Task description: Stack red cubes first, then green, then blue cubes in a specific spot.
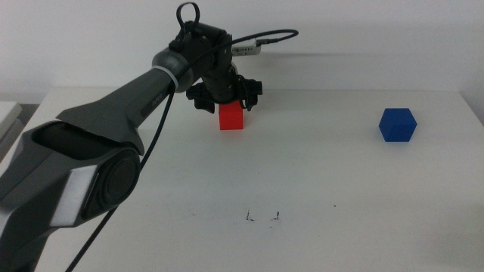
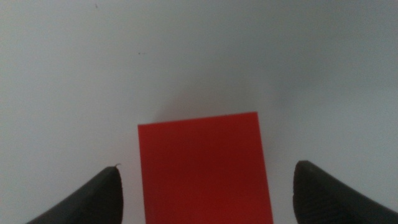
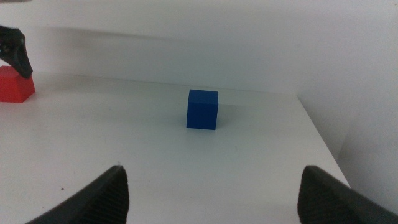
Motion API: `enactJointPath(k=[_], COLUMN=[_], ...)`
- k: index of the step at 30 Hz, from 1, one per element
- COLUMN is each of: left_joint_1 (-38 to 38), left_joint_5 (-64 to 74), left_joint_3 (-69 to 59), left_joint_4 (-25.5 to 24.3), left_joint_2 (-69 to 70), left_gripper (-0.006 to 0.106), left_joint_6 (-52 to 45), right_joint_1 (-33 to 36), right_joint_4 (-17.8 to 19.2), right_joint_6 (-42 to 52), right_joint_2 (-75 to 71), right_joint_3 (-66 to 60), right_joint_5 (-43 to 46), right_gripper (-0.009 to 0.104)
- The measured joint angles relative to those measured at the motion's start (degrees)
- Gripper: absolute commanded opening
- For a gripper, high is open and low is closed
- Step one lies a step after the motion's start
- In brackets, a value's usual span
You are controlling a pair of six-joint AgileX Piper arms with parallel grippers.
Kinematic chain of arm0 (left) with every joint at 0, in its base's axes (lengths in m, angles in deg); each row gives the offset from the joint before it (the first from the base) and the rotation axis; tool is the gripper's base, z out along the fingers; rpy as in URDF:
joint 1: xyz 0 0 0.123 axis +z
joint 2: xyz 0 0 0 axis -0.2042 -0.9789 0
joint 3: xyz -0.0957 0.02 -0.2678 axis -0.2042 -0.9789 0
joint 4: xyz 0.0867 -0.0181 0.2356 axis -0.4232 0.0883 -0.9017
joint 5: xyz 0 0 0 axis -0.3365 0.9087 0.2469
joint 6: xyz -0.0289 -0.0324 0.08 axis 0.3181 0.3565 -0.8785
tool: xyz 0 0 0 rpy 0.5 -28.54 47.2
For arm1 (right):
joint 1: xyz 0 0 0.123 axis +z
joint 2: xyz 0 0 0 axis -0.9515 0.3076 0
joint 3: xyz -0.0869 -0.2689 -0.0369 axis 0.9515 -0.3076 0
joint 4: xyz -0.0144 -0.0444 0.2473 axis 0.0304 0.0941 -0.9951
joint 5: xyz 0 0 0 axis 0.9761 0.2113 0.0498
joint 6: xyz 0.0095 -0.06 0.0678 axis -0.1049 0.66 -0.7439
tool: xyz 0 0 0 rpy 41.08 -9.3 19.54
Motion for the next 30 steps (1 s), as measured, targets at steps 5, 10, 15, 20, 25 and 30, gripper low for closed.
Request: enactJointPath(k=[5, 10, 15, 20, 25, 30], left_joint_1=[0.00, 0.00, 0.23, 0.34, 0.02, -3.93], left_joint_5=[-1.98, -2.24, -3.09, -2.74, 6.46, 11.31], left_joint_3=[0.00, 0.00, 0.00, 0.11, 0.33, -3.28], left_joint_4=[-0.16, -0.16, 0.91, 1.48, -3.21, -11.47], left_joint_2=[-0.47, -0.60, -1.57, -1.57, 0.74, 7.86], left_gripper=[0.090, 0.072, 0.040, -0.002, -0.002, -0.002], left_joint_6=[0.29, 0.29, 0.29, 0.29, 1.80, 4.53], right_joint_1=[0.00, 0.00, 0.00, 0.00, 0.00, 0.00], right_joint_4=[0.00, 0.00, 0.00, 0.00, 0.00, 0.00], right_joint_6=[0.00, 0.00, 0.00, 0.00, 0.00, 0.00], right_joint_2=[0.00, 0.00, 0.00, 0.00, 0.00, 0.00], right_joint_3=[0.00, 0.00, 0.00, 0.00, 0.00, 0.00], right_joint_5=[0.13, 0.13, 0.13, 0.13, 0.13, 0.13], right_gripper=[0.093, 0.093, 0.093, 0.093, 0.093, 0.093])
